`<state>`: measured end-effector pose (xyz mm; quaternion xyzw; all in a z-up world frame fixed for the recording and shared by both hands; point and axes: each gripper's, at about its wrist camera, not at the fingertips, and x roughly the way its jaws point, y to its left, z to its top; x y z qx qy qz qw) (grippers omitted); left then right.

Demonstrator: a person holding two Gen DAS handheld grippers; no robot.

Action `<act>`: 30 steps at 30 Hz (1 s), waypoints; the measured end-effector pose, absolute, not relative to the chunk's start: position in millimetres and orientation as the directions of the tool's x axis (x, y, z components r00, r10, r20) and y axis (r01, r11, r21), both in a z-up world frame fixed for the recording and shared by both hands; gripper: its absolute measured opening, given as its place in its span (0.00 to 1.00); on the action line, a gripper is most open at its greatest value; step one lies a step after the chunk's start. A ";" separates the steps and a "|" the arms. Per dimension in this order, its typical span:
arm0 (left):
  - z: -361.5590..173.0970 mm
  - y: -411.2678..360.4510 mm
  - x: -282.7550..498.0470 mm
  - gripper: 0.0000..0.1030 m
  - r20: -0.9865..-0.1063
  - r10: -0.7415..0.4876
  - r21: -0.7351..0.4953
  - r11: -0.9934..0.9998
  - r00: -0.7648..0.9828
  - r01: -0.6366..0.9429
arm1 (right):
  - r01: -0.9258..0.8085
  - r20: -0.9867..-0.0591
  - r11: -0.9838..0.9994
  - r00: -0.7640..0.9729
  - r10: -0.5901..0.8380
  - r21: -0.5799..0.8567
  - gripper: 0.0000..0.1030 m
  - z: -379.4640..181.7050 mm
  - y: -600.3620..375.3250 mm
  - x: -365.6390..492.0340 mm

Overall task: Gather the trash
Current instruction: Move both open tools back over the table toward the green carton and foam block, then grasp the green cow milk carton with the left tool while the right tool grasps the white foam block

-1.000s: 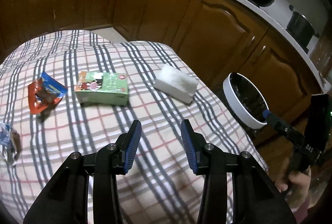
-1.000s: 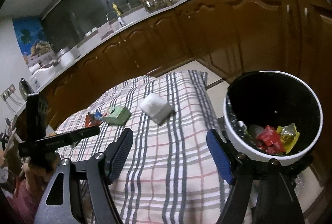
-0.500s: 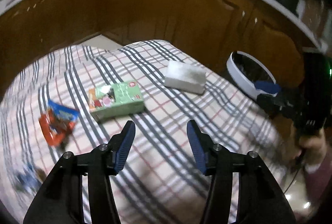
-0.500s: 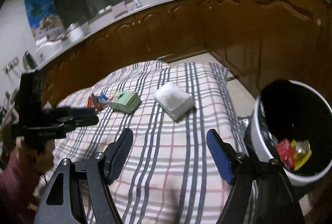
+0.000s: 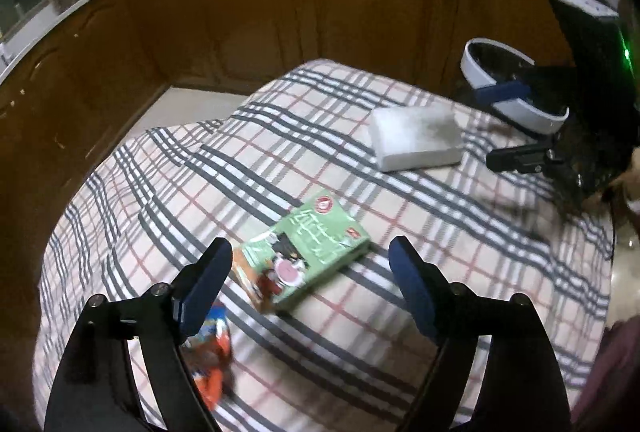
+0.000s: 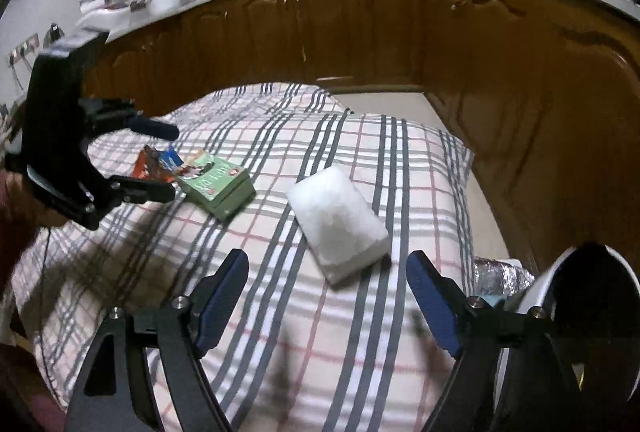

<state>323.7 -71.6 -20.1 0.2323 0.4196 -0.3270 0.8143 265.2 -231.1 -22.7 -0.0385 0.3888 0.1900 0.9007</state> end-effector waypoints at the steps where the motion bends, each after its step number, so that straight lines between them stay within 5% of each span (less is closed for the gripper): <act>1: -22.7 -72.1 328.5 0.81 -0.844 -0.335 0.103 0.666 0.419 0.739 | -0.380 -0.722 0.922 0.617 0.313 0.075 0.80 -24.6 -230.4 270.4; 14: -49.6 -82.5 347.6 0.83 -0.904 -0.291 0.088 0.591 0.314 0.802 | -0.400 -0.773 0.911 0.546 0.325 0.100 0.79 -49.8 -223.1 305.7; 18: -51.1 -90.5 336.6 0.76 -0.906 -0.247 0.145 0.584 0.345 0.799 | -0.389 -0.780 0.917 0.545 0.309 0.091 0.53 -54.3 -221.2 303.6; 30: -52.4 -104.0 350.6 0.73 -0.913 -0.139 0.263 0.520 0.384 0.812 | -0.324 -0.715 0.918 0.583 0.386 0.231 0.50 -33.9 -245.3 260.0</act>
